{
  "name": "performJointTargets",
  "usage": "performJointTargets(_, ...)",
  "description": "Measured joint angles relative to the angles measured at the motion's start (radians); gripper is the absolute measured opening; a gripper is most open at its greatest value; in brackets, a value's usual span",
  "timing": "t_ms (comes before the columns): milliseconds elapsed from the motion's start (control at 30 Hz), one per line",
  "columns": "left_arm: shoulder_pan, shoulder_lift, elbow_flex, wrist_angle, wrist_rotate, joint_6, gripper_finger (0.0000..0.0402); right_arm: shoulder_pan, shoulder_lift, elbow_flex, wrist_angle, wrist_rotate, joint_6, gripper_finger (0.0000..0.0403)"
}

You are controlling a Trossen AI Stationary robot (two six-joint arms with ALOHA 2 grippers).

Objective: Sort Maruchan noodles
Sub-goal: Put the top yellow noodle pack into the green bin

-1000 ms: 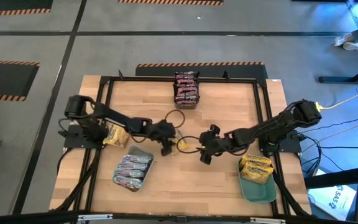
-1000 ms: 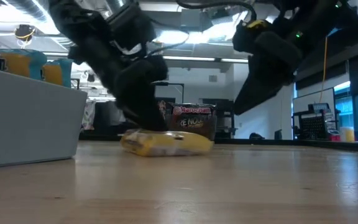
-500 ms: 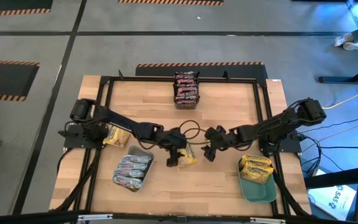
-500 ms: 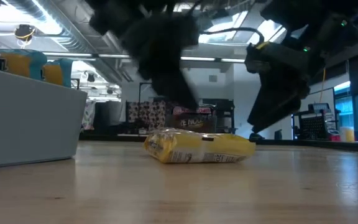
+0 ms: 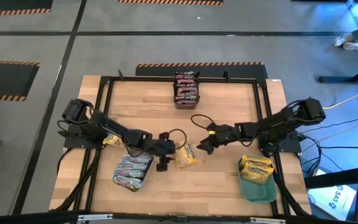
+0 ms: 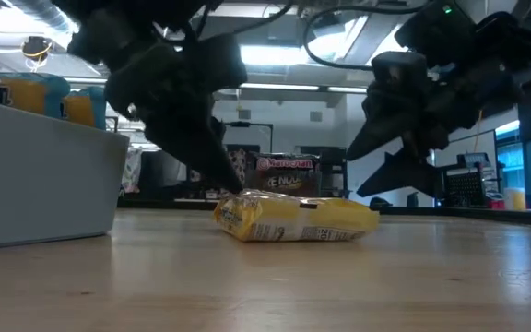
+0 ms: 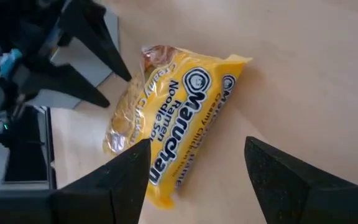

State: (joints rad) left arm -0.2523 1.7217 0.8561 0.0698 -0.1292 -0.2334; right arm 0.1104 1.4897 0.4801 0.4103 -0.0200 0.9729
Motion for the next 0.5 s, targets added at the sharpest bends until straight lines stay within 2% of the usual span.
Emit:
performJointTargets(100,0.003,0.012,-0.046,0.123,-0.002,-0.012,0.0174,0.0,0.034,0.024,0.007,0.004,0.036,0.0243)
performJointTargets(200,0.007,0.013,-0.069,0.177,-0.007,-0.018,0.0174,0.0,0.086,0.043,0.005,-0.002,0.043,0.0243)
performJointTargets(500,0.014,0.025,-0.111,0.189,-0.017,-0.019,0.0174,0.0,0.207,0.122,0.01,-0.029,0.038,0.0243)
